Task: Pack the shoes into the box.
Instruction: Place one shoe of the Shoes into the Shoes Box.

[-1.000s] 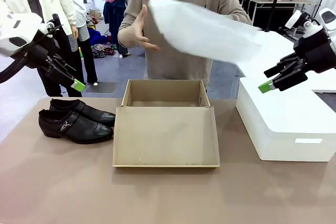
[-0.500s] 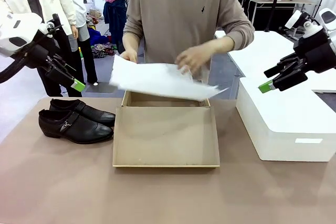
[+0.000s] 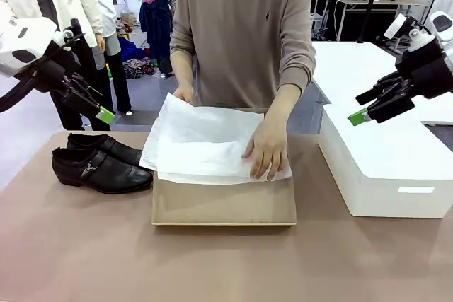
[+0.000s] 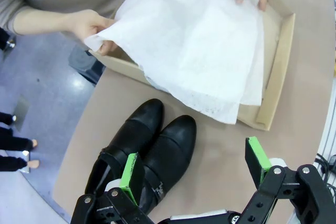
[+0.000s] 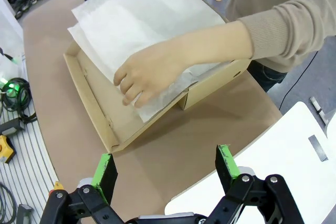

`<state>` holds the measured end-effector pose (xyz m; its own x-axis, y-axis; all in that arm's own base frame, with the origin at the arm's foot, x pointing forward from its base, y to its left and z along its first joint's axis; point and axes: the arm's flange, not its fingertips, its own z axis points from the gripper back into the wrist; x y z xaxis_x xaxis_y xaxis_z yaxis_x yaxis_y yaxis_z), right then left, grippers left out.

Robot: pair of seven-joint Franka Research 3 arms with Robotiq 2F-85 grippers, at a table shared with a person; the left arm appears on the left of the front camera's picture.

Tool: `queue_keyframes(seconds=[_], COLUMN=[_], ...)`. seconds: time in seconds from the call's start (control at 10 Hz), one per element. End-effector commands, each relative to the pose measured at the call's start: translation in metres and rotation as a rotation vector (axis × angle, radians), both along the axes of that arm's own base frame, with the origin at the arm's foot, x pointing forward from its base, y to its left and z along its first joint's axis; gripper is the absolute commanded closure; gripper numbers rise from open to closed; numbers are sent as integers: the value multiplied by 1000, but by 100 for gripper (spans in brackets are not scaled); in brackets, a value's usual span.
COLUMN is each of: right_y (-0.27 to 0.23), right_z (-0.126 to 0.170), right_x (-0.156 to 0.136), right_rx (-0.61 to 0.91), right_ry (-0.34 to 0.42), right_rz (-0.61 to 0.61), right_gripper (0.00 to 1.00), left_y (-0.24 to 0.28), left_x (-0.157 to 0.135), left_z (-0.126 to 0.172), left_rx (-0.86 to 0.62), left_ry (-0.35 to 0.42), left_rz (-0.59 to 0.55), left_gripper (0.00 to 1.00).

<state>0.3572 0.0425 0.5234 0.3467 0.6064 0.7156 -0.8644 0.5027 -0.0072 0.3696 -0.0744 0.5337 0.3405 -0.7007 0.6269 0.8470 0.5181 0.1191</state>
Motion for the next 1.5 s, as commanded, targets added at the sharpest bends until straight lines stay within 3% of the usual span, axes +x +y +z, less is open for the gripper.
queue_keyframes(seconds=[0.0, 0.8, 1.1, 1.4], right_y=[-1, -1, -1, -1], right_z=[-1, -1, -1, -1], right_x=[4, 4, 4, 4], right_rx=[19, 19, 19, 19], right_ry=[-24, -24, -24, -24], right_rz=[27, 27, 27, 27], right_gripper=[0, 0, 0, 0], left_y=[2, 0, 3, 14], left_x=[1, 0, 11, 33], left_z=[-4, 0, 18, 32], left_rx=[-12, 0, 54, 190], left_ry=[-11, 0, 6, 51], left_rz=[-17, 0, -55, -214], left_gripper=[0, 0, 0, 0])
